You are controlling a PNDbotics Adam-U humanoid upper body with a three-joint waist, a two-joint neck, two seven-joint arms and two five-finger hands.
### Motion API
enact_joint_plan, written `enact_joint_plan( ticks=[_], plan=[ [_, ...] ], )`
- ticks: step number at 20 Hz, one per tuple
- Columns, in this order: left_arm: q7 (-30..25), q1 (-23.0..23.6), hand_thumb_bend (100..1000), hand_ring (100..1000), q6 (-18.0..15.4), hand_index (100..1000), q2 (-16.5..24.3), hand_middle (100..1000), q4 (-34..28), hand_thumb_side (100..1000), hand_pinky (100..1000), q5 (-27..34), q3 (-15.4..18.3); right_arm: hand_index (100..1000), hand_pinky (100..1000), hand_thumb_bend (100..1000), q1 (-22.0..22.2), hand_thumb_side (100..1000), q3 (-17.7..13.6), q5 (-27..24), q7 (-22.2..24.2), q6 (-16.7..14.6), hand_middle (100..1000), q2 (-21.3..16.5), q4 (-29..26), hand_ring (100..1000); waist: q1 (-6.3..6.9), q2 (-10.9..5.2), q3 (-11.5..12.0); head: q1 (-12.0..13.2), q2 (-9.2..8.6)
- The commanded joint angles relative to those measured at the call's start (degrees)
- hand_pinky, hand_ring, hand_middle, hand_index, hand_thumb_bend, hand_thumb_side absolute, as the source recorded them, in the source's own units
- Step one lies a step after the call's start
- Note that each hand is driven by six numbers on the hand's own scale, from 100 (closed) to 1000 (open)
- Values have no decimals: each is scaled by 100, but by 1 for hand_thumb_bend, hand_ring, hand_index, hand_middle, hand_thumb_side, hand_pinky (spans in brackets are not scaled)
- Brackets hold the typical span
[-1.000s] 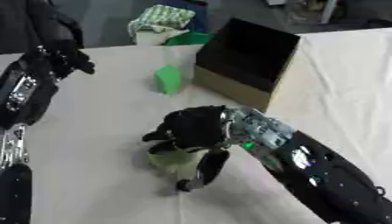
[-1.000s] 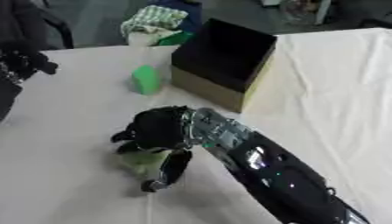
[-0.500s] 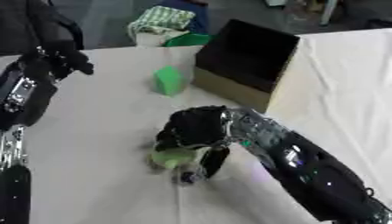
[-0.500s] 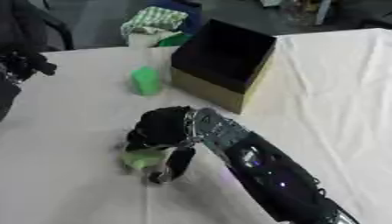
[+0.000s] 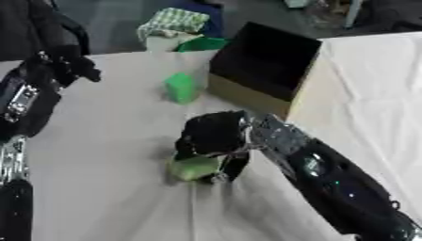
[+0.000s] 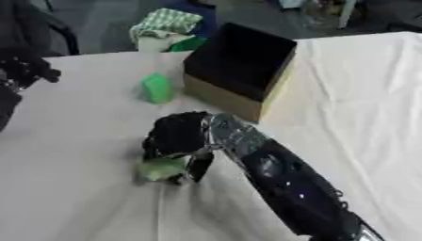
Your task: Pick up objects on the table and place them in the box.
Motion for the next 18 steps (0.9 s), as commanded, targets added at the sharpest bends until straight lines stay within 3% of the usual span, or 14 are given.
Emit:
enact_joint_plan(
  ticks=[1,12,18],
  plan=[
    [-2,-72,100,659,3,861,98,679,-64,729,817,16,43,546,768,100,-168,275,-277,-142,-37,-231,274,-166,193,624,7,-105,-13,-14,-69],
    [-18,-49,100,658,13,862,124,678,-47,731,817,19,37,513,760,100,-980,171,-1533,-1053,-666,-211,197,-488,1235,557,-26,-126,3,-35,-107],
    [-40,-50,100,658,7,862,141,678,-28,731,817,25,22,524,762,100,-1301,143,-2166,-1625,-560,163,193,-564,1444,550,-43,-129,54,-86,-120]
  ],
)
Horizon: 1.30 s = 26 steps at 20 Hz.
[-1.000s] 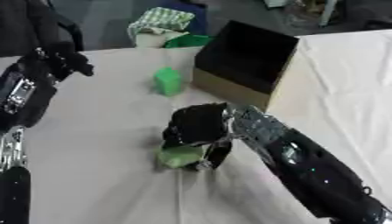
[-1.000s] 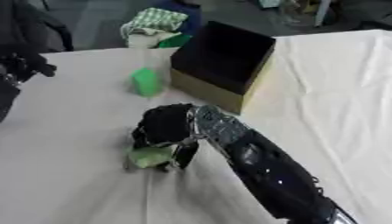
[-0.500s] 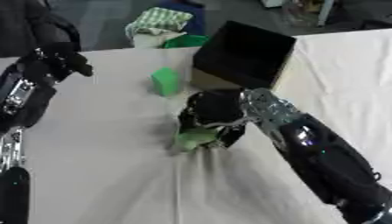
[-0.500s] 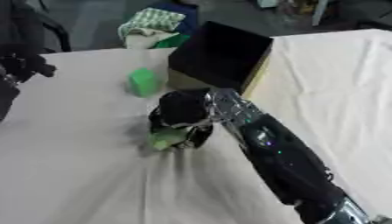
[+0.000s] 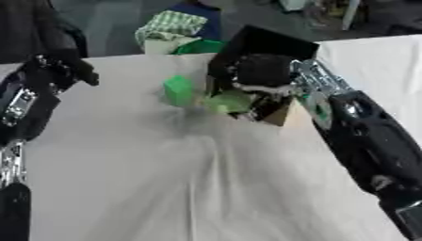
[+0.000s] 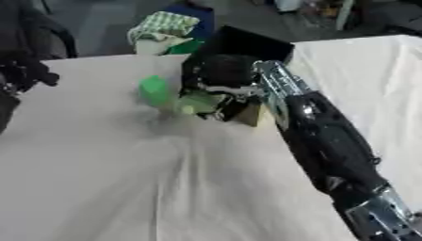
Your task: Pick up objects on the table and place them in the box.
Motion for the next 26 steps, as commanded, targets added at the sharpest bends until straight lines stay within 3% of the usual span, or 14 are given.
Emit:
enact_joint_plan(
  ticks=[1,6,13,18,19,21,23,26],
  plan=[
    [-26,-52,100,658,-5,862,141,678,-45,732,816,18,22,533,765,100,-217,133,-254,-351,82,207,196,-135,9,547,-10,-127,10,-34,-68],
    [-46,-45,100,657,8,862,133,678,-36,732,816,21,-2,583,766,100,-425,130,-767,-769,144,664,234,-261,337,559,-41,-144,77,-101,-94],
    [-59,-38,100,653,42,861,120,677,-37,735,815,41,-21,764,780,100,-490,150,-1287,-469,-277,1350,469,-344,891,606,-60,-159,134,-167,-120],
    [-64,-35,100,653,62,861,114,677,-47,735,815,52,-26,880,793,100,-455,160,-1416,-23,-568,1830,588,-361,1290,650,-68,-160,160,-194,-136],
    [-62,-34,100,654,65,861,115,677,-48,735,815,53,-23,954,811,100,-448,155,-1411,53,-583,1931,733,-362,1333,706,-69,-160,164,-198,-142],
    [-58,-34,100,654,73,861,113,677,-52,735,815,56,-22,1000,843,100,-444,142,-1371,174,-576,2147,885,-351,1347,776,-72,-159,168,-205,-150],
    [-61,-37,100,655,80,861,108,677,-60,734,815,60,-27,1000,868,100,-452,129,-1306,276,-551,2351,972,-338,1279,819,-75,-160,168,-209,-150],
    [-65,-38,100,656,90,861,104,678,-68,734,815,62,-30,1000,882,100,-449,135,-1244,408,-560,2498,1000,-325,1155,855,-77,-161,168,-219,-151]
  ],
)
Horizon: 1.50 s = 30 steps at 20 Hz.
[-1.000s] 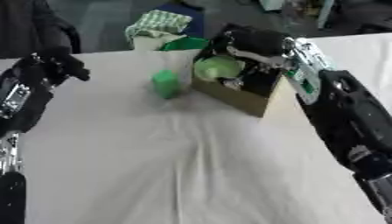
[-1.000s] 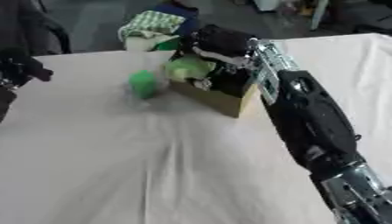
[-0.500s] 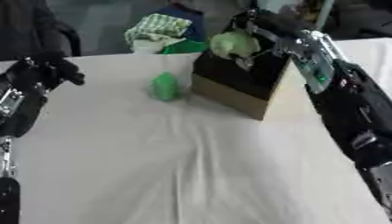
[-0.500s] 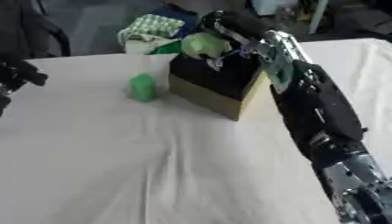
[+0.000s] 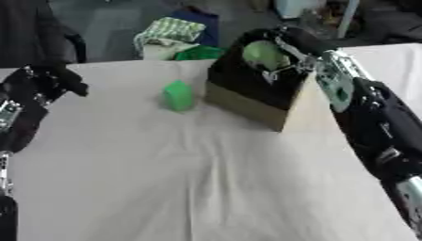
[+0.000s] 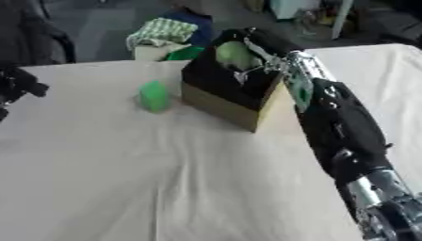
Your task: Pick up objects on the table and place them in the box.
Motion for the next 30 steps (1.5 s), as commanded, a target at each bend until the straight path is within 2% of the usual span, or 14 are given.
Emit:
enact_joint_plan(
  ticks=[1,2,6,9,11,15,22,25,30],
  plan=[
    [0,-58,100,656,23,861,106,678,-83,733,814,14,-5,1000,886,100,-133,143,86,176,2,149,1000,-144,-243,865,-13,-131,6,-44,-53],
    [2,-58,100,656,24,860,107,678,-85,733,815,14,-3,1000,889,100,-137,150,124,262,27,169,1000,-163,-298,872,-15,-133,6,-51,-55],
    [6,-59,100,656,30,860,105,679,-98,732,815,15,-4,1000,901,100,-127,326,149,697,124,194,1000,-191,-406,904,-22,-138,2,-61,-66],
    [8,-56,100,657,36,861,104,680,-107,732,814,14,-2,1000,963,100,-109,430,118,987,162,159,1000,-187,-401,1000,-23,-137,-2,-64,-72],
    [8,-59,100,657,35,861,103,680,-112,731,814,15,-3,1000,1000,100,-99,447,107,1119,201,111,1000,-184,-387,1000,-21,-135,-1,-66,-70],
    [9,-59,100,657,27,860,110,681,-105,732,814,14,2,1000,1000,100,-87,422,81,1183,193,15,1000,-176,-400,1000,-15,-130,3,-70,-61],
    [-17,-55,100,658,28,860,102,682,-109,732,814,16,-20,1000,1000,100,-210,342,267,582,275,-431,1000,-54,-828,1000,-37,-135,41,-88,-56],
    [-54,-64,100,658,39,860,79,683,-120,731,814,32,-63,1000,1000,100,-296,353,376,308,498,-596,1000,75,-984,1000,-72,-148,125,-143,-45],
    [-150,-127,100,660,108,860,-83,684,-226,718,814,119,-189,1000,997,100,-332,432,413,239,892,-645,1000,336,-903,1000,-129,-154,434,-269,-35]
  ],
)
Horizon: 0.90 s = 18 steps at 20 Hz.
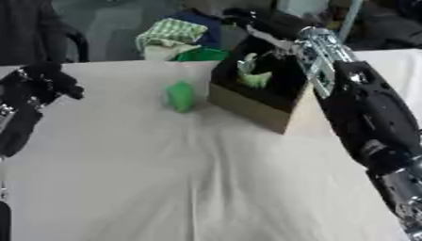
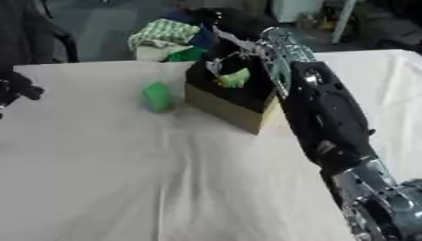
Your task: Pick up objects on the table and place them in the box.
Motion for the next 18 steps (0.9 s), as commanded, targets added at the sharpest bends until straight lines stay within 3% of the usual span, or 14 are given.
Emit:
enact_joint_plan(
  ticks=[1,6,18],
  plan=[
    [-62,-140,100,660,50,861,-63,685,-201,715,814,99,-92,1000,996,100,-150,456,-7,-29,240,-17,1000,92,-11,1000,-1,-114,102,-85,-34],
    [-97,-207,100,660,197,861,-229,683,-394,710,813,199,-183,1000,1000,100,-91,521,-49,253,589,-26,1000,243,253,1000,-35,-86,326,-156,-54],
    [-182,-270,100,654,266,862,-286,662,-483,712,813,243,-219,1000,1000,100,36,531,-73,1226,932,-176,1000,350,415,1000,-25,12,506,-310,-103]
  ],
)
